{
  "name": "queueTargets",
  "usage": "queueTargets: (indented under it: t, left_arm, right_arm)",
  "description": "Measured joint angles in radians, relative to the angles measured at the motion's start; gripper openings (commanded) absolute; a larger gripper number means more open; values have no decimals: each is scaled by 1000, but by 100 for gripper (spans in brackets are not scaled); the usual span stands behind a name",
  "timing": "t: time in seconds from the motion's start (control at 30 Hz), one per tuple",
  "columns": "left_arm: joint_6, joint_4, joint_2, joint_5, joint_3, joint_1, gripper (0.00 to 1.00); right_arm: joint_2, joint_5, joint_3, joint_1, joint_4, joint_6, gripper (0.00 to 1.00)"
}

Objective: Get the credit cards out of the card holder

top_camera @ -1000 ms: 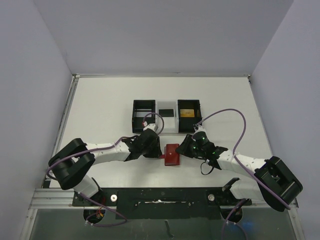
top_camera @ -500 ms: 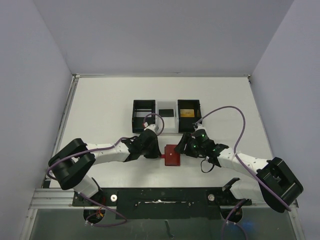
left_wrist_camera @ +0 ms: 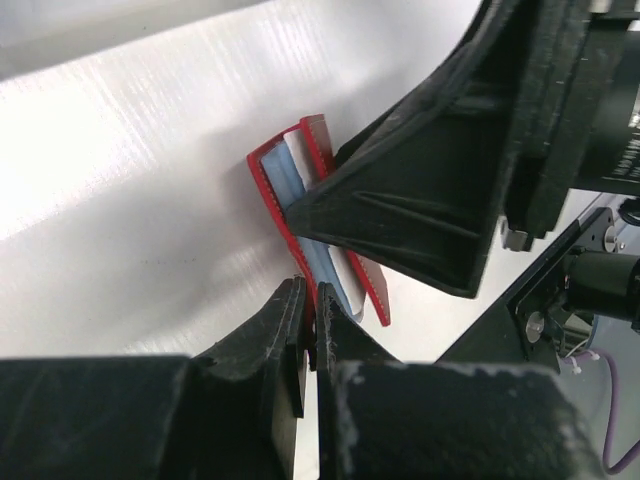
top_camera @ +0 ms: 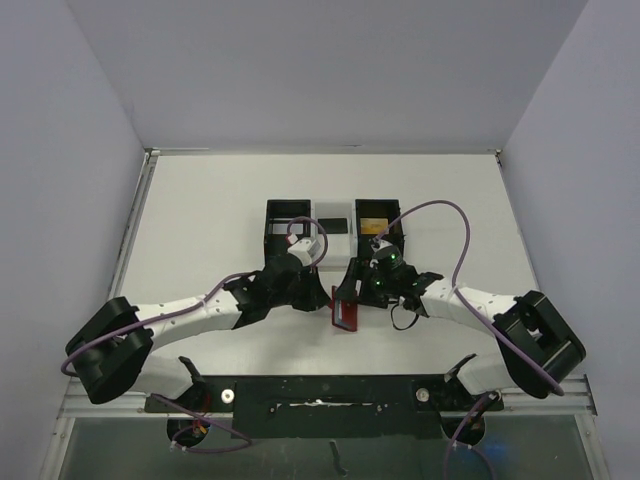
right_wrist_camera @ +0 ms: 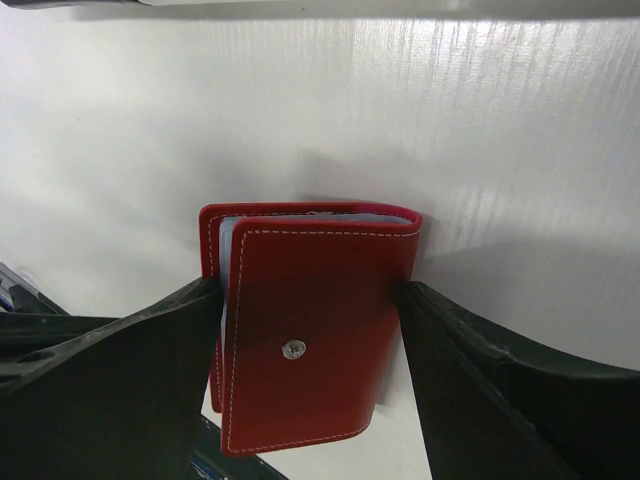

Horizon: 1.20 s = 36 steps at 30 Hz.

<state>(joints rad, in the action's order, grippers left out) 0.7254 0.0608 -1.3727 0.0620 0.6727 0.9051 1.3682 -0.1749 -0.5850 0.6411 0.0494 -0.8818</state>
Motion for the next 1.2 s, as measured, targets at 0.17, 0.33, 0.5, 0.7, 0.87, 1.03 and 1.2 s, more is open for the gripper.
queueTargets:
  t: [0.17, 0.33, 0.5, 0.7, 0.87, 1.03, 1.2]
  left_arm:
    - [-40, -2, 24, 0, 0, 3, 0]
    - [-63, -5, 51, -6, 0, 4, 0]
    - [-87, -5, 89, -10, 2, 4, 0]
    - [-102, -15, 91, -3, 22, 4, 0]
    - [-69, -26, 84, -15, 23, 4, 0]
    - [-29, -65, 99, -93, -6, 2, 0]
    - [-10, -118, 117, -161, -83, -13, 0]
  right_arm:
    - [8, 7, -6, 0, 0, -2, 61]
    - [-32, 22, -6, -16, 16, -5, 62]
    - [-71, 44, -2, -40, 49, 4, 68]
    - [-129, 71, 13, -74, 93, 21, 70]
    - [-161, 69, 22, -80, 87, 18, 66]
    - [-163, 21, 62, -80, 41, 7, 65]
    - [-130, -8, 64, -80, 22, 3, 58]
